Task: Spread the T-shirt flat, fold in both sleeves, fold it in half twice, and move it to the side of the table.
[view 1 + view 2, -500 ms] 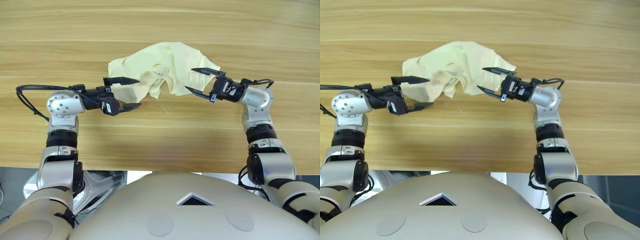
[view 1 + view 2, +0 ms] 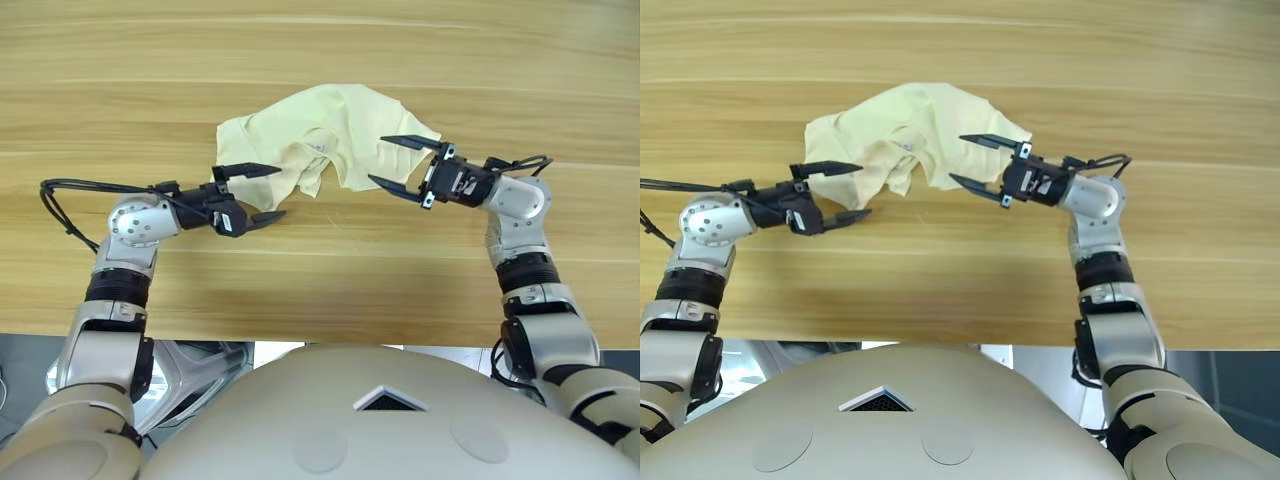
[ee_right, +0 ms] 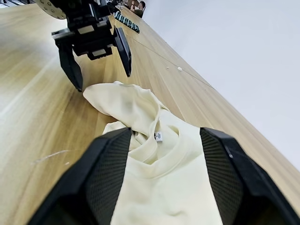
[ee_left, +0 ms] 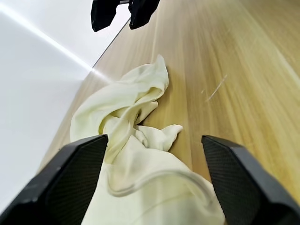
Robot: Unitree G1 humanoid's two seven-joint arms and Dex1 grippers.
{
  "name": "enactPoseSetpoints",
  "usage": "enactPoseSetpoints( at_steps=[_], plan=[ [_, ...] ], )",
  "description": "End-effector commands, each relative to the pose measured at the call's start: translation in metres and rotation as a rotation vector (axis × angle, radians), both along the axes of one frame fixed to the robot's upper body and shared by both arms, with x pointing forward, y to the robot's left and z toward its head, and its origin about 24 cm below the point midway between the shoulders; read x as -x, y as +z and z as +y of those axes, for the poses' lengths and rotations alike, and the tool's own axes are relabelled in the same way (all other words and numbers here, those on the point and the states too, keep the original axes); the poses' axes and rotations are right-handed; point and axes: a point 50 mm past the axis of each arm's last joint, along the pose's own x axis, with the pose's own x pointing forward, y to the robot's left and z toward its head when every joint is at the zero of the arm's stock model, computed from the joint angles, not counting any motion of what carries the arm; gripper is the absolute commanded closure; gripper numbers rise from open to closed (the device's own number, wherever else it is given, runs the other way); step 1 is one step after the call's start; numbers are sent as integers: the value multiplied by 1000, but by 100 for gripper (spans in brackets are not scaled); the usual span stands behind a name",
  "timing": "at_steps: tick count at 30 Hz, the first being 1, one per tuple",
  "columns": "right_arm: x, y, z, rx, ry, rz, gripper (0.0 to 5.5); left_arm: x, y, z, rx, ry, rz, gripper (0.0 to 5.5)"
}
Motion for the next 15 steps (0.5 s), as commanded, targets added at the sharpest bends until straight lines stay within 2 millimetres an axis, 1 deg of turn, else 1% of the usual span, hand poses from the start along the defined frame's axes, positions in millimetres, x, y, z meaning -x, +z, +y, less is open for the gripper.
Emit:
enactPoseSetpoints(
  at_steps=[1, 4, 11, 13, 15],
  plan=[
    [3, 1, -1, 10, 9, 2, 281, -7, 6, 2, -6, 7, -26, 179],
    [4, -1, -2, 32, 9, 4, 281, -8, 8, 2, 2, 11, -32, 179],
    [10, -20, -6, 221, 43, 67, 281, -6, 3, 8, -76, -2, 2, 179],
    [10, -25, -7, 264, 40, 77, 281, -4, 5, 9, -84, -19, 3, 179],
    [9, -30, -8, 298, 26, 84, 281, 2, 10, 9, -43, -38, 6, 179]
  ],
)
